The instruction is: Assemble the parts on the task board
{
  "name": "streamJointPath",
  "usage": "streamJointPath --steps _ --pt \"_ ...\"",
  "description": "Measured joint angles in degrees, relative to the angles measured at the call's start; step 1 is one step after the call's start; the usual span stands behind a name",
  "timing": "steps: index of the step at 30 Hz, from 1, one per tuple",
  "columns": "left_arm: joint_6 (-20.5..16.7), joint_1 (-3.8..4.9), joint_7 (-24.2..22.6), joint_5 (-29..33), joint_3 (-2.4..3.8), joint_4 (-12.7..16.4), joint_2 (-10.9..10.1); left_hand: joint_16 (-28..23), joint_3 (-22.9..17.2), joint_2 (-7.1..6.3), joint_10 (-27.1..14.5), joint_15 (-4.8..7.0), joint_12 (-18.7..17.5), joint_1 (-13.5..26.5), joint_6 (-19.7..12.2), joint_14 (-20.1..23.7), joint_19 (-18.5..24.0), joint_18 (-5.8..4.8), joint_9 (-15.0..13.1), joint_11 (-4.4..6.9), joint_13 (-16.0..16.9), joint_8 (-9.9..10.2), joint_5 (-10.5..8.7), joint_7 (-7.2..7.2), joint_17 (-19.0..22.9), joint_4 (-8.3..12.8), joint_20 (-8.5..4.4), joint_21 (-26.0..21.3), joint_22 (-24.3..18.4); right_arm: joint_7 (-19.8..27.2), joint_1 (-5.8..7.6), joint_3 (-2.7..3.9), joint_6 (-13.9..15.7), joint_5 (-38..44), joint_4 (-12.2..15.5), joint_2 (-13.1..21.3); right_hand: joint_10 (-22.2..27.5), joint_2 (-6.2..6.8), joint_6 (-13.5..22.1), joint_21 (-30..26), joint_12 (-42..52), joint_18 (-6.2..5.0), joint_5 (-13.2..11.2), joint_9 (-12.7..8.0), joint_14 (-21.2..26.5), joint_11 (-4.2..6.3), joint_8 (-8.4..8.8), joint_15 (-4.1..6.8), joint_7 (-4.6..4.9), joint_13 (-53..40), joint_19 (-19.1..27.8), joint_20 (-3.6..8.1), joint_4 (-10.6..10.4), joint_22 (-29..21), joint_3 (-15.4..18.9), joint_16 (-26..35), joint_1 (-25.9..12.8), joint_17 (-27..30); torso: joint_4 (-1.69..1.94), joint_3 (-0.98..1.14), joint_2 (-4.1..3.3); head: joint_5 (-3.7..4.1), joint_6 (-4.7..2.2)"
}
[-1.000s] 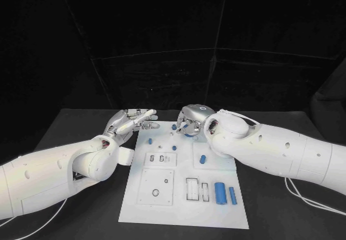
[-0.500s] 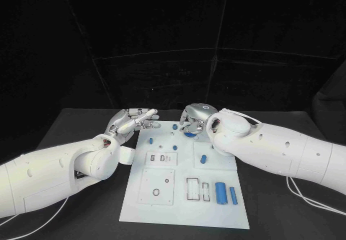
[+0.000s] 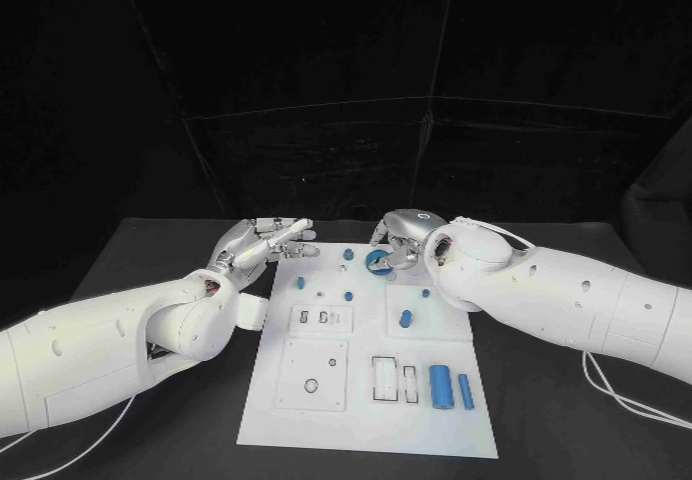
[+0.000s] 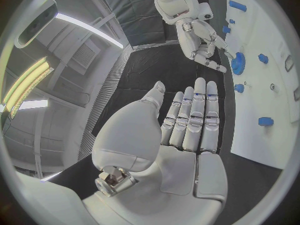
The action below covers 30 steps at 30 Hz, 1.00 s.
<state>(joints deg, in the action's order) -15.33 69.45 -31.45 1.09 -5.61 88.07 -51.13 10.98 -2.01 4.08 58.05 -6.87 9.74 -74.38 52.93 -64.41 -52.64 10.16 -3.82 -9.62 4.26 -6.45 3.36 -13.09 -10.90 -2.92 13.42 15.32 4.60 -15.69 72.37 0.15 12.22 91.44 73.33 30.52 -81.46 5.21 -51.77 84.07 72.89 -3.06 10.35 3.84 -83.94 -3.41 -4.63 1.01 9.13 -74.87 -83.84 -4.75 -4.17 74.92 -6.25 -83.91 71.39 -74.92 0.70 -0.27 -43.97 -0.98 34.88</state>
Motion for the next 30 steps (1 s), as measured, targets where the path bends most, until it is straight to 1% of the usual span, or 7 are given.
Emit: streamJointPath --steps 2,10,14,17,24,25,30 --pt "0.0 0.0 0.0 0.0 0.0 0.0 0.0 0.0 0.0 0.0 0.0 0.0 0.0 0.0 0.0 0.0 0.0 0.0 0.0 0.0 0.0 0.0 0.0 0.0 0.0 0.0 0.0 0.0 0.0 0.0 0.0 0.0 -0.7 -0.6 -0.4 0.1 0.1 0.07 0.1 0.0 -0.1 0.0 0.0 0.0 0.0 -0.08 0.0 0.01 0.06 0.1 -0.1 -0.28 -0.3 0.0 0.3 -0.1 -0.1 0.0 0.0 -0.02 0.0 0.08 0.0" --pt "0.1 0.0 0.1 0.0 0.0 -0.1 0.1 0.0 0.0 0.0 0.0 0.0 0.0 0.0 0.0 0.0 0.0 0.0 0.0 0.0 0.0 0.0 0.0 0.0 0.0 0.0 0.0 0.0 0.0 -0.1 0.0 0.0 -3.1 -2.0 -2.3 -0.5 0.3 0.06 0.4 0.2 -0.3 -0.01 0.0 0.0 0.0 -0.29 0.27 0.01 0.08 0.3 -0.1 -0.28 -0.8 0.0 0.8 -0.3 -0.1 0.0 0.1 -0.04 0.0 0.19 -0.02" --pt "0.1 0.0 0.1 0.0 0.0 -0.1 0.1 0.0 0.0 0.0 0.0 0.0 0.0 0.0 0.0 0.0 0.0 0.0 0.0 0.0 0.0 0.0 0.0 0.0 0.0 0.0 0.0 0.0 0.0 -0.1 0.01 0.01 -3.8 -2.5 -3.1 -1.1 0.3 0.04 0.4 0.2 -0.3 -0.01 0.7 0.1 0.0 -0.28 0.27 0.01 0.08 0.3 -0.1 -0.28 -1.0 0.0 1.0 -0.3 0.0 0.0 0.14 -0.04 0.0 0.2 0.04" --pt "0.1 0.0 0.1 0.0 0.0 -0.2 0.2 0.0 0.0 0.0 0.0 0.0 0.0 0.0 0.0 0.0 0.0 0.0 0.0 0.0 0.0 0.0 0.0 0.0 0.0 0.0 0.0 0.0 0.0 -0.1 0.03 0.02 -4.1 -2.7 -3.7 -1.5 0.3 -0.5 0.4 0.2 -0.3 -0.01 0.8 0.2 0.0 -0.29 0.27 0.01 0.08 0.2 -0.1 -0.28 -1.1 0.0 0.8 -0.3 0.5 0.0 0.14 -0.04 -0.01 0.2 0.04" --pt "0.1 0.0 0.1 0.0 0.0 -0.2 0.2 0.0 0.0 0.0 0.0 0.0 0.0 0.0 0.0 0.0 0.0 0.0 0.0 0.0 0.0 0.0 0.0 0.0 0.0 0.0 0.0 0.0 0.0 0.0 0.0 -0.01 -4.3 -3.1 -4.2 -1.8 0.3 -1.01 0.4 0.2 -0.3 -0.02 1.1 0.3 0.0 -0.28 0.27 0.01 0.06 -0.1 -0.1 -0.28 -1.1 0.0 0.8 -0.3 1.0 0.0 0.14 -0.04 -0.02 0.16 0.09" --pt "0.1 0.0 0.2 0.0 0.0 -0.3 0.2 -0.1 0.2 0.0 0.0 0.0 0.0 0.0 0.0 0.0 0.0 0.0 0.0 0.0 0.0 0.0 0.0 0.0 0.0 0.2 0.0 -0.2 0.0 0.0 0.0 -0.01 -4.3 -3.1 -4.3 -1.8 0.3 -1.05 0.2 0.2 -0.3 -0.01 1.1 0.3 0.0 -0.28 0.15 0.01 -0.15 -0.1 -0.1 -0.28 -1.1 0.0 0.8 -0.3 1.0 0.0 0.14 -0.04 -0.02 0.14 0.11" --pt "0.2 0.0 0.2 0.0 0.0 -0.3 0.2 -0.2 0.2 0.0 0.0 0.0 0.0 0.0 0.0 0.0 0.0 0.0 0.0 0.0 0.0 0.0 0.0 0.0 -0.1 0.2 0.0 -0.2 -0.1 0.0 0.0 -0.01 -4.3 -3.3 -4.3 -1.8 0.3 -1.84 -0.4 0.2 -0.3 -0.02 1.4 0.4 0.0 -0.28 -0.18 0.01 -0.3 -0.1 -0.1 -0.28 -0.9 0.0 0.6 -0.3 1.8 0.0 0.12 -0.02 -0.02 0.1 0.2"
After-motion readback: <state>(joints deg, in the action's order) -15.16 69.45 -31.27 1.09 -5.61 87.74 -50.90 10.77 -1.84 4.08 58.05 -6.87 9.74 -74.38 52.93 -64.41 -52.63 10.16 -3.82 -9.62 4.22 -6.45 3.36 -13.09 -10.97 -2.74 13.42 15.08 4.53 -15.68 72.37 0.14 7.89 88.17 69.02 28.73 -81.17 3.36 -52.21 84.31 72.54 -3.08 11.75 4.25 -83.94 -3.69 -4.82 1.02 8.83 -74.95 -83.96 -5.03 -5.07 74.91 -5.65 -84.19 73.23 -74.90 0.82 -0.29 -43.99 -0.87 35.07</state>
